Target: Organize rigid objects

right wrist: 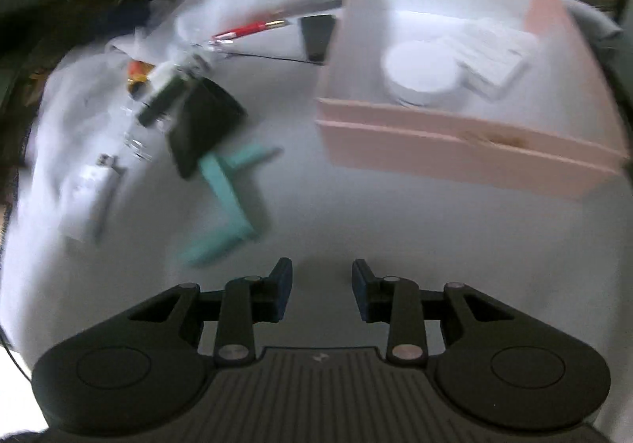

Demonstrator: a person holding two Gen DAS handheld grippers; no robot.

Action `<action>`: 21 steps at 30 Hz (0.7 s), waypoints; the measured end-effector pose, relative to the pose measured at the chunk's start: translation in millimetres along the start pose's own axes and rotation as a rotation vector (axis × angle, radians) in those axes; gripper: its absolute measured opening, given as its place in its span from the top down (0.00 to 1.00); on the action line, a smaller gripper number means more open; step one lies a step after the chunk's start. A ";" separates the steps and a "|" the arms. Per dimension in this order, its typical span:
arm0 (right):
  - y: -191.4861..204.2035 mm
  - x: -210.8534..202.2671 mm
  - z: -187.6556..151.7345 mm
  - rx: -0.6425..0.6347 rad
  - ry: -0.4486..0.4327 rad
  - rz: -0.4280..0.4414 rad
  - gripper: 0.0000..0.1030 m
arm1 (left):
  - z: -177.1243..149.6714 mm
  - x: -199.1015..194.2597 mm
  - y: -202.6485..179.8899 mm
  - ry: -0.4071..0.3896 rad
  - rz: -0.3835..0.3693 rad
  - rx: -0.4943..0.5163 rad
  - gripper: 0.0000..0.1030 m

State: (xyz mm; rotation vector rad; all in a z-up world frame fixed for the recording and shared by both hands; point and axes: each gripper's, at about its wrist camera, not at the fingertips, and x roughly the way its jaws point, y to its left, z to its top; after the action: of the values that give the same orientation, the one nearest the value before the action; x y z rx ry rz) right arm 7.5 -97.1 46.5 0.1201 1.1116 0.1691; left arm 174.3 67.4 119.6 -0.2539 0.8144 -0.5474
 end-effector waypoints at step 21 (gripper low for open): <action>-50.3 -36.6 -71.3 0.090 -0.159 -0.147 0.62 | 22.5 145.4 -6.4 0.231 0.227 0.198 0.84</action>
State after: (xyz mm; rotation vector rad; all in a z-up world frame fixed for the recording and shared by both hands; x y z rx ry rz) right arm -68.6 -152.7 38.4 0.1291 0.9658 -0.0222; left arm 269.9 -18.2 47.4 0.0853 0.9909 -0.4439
